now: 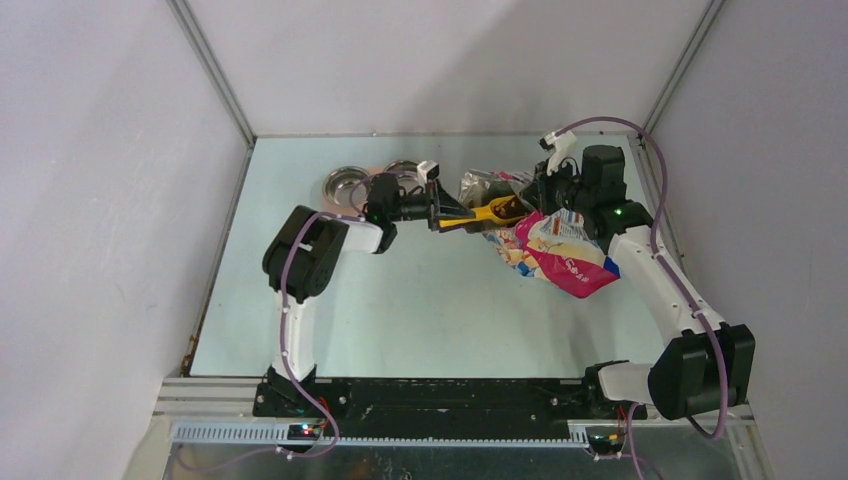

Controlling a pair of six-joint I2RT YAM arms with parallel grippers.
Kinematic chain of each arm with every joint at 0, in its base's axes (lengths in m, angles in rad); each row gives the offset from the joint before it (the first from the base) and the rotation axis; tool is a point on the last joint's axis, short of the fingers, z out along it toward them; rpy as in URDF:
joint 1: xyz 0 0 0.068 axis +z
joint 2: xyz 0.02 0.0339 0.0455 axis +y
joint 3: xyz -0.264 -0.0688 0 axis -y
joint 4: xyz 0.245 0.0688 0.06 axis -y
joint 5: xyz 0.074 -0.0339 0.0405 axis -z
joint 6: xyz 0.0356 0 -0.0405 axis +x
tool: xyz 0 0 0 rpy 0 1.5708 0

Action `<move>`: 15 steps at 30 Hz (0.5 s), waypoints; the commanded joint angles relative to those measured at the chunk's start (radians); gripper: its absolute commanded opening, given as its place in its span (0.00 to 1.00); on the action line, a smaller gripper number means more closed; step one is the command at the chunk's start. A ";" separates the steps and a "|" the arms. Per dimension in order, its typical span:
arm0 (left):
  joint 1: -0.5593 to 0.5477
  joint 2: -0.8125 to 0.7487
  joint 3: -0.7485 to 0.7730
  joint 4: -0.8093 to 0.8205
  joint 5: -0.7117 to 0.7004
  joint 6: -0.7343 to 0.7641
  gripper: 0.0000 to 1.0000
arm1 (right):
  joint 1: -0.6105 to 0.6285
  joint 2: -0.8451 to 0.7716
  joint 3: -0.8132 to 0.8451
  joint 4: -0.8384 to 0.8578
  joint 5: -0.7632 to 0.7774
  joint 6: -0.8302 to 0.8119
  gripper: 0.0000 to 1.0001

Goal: Serve the pet food
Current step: Collect the pet food from the pet food bag.

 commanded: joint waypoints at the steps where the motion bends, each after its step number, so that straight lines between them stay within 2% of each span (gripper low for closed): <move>1: 0.020 -0.097 -0.038 0.065 0.065 0.030 0.00 | -0.016 0.003 -0.003 0.023 -0.004 -0.045 0.00; 15: 0.119 -0.133 -0.124 0.300 0.113 -0.084 0.00 | -0.024 0.007 -0.004 -0.041 -0.093 -0.139 0.00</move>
